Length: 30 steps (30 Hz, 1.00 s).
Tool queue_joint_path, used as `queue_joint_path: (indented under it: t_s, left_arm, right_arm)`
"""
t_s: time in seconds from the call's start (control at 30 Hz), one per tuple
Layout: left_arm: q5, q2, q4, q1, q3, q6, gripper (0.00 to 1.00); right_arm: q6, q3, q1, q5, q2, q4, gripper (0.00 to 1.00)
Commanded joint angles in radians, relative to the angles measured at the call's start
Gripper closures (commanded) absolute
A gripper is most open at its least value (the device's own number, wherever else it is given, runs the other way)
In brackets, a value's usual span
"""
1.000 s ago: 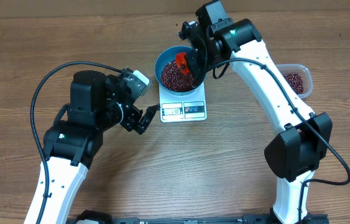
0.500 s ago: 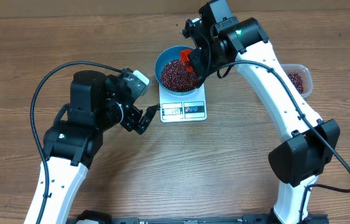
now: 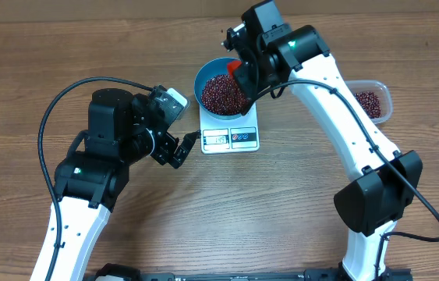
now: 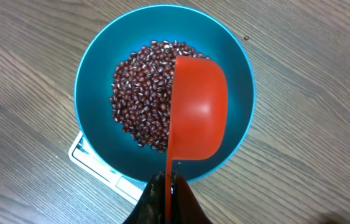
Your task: Scoop item into bowl and weigh 150g on scale
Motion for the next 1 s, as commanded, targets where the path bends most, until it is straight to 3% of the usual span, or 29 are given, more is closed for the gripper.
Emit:
queue_joint_path:
  t_s: [0.0,0.47,0.97]
  left_arm:
    - [0.014,0.003,0.003,0.005,-0.002,-0.014,0.00]
    - [0.014,0.003,0.002,0.005,-0.002,-0.013,0.01]
    - [0.014,0.003,0.003,0.005,-0.002,-0.014,0.00]
  right_arm:
    - [-0.006,0.035,0.008,-0.004,-0.042,0.006,0.96]
    - [0.002,0.035,-0.085,-0.302,-0.043,-0.019,0.96]
    - [0.023,0.035,-0.103,-0.307,-0.043,-0.021,0.96]
